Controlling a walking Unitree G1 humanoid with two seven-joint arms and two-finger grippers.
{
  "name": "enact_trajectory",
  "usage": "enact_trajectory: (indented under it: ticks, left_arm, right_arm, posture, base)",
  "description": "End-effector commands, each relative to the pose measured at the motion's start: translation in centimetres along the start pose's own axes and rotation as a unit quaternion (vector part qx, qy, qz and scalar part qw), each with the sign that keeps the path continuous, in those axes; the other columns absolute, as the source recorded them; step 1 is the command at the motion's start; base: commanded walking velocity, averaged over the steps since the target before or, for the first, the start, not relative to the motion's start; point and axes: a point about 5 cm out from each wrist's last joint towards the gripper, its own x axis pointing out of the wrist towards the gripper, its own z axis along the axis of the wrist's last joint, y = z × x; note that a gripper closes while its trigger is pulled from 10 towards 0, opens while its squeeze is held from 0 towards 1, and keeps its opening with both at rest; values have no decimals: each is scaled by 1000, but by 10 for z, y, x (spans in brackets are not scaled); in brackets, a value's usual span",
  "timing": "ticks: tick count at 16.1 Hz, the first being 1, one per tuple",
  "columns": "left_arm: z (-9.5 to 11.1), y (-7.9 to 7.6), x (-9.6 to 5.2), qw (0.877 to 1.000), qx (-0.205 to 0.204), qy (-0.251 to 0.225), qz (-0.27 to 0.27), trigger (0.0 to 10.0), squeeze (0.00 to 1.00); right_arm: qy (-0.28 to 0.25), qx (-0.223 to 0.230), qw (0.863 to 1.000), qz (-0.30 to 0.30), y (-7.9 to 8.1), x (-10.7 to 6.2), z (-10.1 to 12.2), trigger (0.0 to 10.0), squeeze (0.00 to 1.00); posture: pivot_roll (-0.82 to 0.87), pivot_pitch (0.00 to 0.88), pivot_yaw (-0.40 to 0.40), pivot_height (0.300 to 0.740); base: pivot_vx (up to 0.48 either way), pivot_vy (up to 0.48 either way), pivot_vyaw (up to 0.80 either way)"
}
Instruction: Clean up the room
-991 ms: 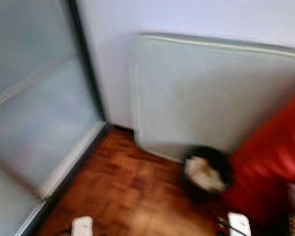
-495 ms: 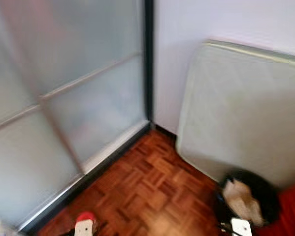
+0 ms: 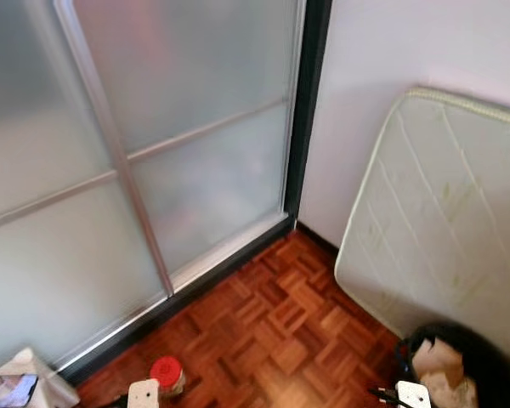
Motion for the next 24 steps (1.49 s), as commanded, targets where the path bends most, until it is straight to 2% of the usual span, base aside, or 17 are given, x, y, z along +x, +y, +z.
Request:
enact_trajectory:
  ticks: [1,20,24]
  left_arm:
    - [6,2,1,1000,-7,-8,6,10000,0]
    - [14,5,2,999,-19,-27,15,10000,0]
    - [15,5,2,999,-20,-29,16,10000,0]
  right_arm:
    - [-9,2,1000,1,1,2,7,10000,0]
    - [1,10,1000,13,4,2,7,10000,0]
    - [7,6,1000,17,6,2,5,10000,0]
  posture:
    - [65,26,-51,740]
    - [81,51,-51,740]
    - [83,53,-49,740]
  base:
    - [428,0,0]
    - [427,0,0]
    - [425,0,-797]
